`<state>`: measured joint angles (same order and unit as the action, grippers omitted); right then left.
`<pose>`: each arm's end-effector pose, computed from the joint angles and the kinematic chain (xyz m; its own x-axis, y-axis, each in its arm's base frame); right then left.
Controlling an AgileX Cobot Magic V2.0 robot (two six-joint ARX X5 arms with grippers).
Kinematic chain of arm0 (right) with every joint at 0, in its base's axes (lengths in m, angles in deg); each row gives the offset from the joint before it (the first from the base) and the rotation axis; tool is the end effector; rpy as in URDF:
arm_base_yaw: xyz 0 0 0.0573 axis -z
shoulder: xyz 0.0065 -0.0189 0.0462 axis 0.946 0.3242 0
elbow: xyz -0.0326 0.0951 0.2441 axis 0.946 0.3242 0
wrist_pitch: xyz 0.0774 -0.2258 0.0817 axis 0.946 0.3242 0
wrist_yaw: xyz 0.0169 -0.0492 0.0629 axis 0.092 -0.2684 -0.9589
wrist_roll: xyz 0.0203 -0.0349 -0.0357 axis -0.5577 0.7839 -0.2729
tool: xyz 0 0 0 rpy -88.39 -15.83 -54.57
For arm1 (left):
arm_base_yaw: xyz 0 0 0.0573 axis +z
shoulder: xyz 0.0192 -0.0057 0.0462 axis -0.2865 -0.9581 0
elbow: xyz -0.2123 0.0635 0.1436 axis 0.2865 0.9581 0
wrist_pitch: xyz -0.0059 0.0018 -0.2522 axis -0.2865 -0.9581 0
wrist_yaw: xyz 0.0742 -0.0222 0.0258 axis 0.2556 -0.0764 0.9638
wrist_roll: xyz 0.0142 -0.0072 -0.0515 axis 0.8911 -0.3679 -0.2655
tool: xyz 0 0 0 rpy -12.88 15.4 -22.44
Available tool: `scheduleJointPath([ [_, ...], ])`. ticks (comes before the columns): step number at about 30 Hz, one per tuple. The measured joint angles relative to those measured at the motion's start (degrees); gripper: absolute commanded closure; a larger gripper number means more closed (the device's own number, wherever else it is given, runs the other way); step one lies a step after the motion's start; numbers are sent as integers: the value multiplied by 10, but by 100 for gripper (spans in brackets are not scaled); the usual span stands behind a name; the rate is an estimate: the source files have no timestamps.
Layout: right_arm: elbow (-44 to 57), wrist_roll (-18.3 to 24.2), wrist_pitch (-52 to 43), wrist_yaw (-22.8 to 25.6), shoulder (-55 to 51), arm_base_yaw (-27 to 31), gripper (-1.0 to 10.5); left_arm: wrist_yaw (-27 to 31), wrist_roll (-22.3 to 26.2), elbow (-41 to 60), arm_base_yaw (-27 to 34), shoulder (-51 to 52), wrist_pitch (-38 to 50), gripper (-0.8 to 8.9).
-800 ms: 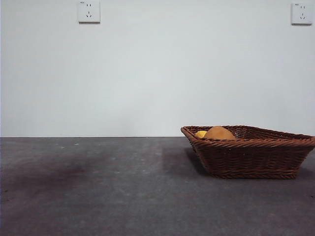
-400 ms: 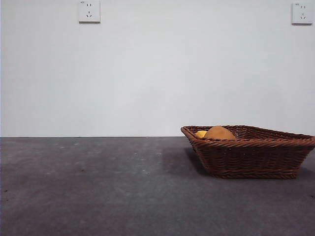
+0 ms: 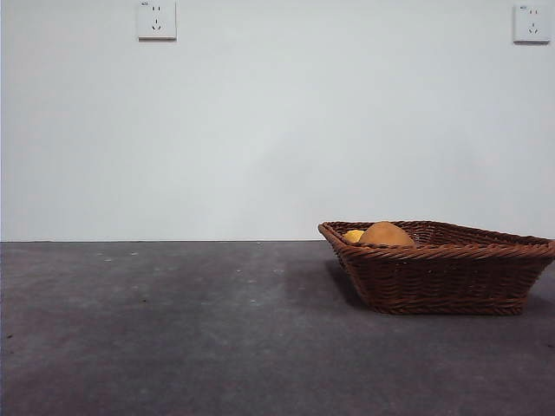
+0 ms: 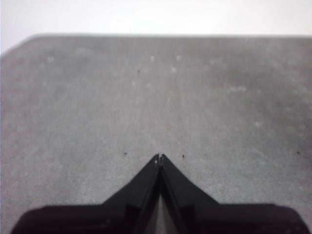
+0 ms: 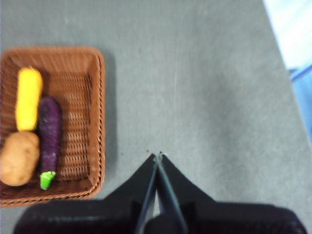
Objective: Help me put the vegetables on the table into the basket
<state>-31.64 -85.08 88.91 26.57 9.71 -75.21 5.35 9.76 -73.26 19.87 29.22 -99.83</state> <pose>0.2140 0.0101 0.4519 0.6368 -0.1401 -0.7582 0.0647 0.9896 -0.1285 0.0983 0.0055 0.1477 0.9737 0.0507 -0.2220 -0.0583 0.9979 -0.0277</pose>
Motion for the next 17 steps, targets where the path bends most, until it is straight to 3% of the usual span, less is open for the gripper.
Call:
scheduleJointPath([
  [12,0,0,0,0,96,0,945,0,0,0,0,31,7,817],
  [17,0,0,-55,0,108,0,945,0,0,0,0,16,6,817],
])
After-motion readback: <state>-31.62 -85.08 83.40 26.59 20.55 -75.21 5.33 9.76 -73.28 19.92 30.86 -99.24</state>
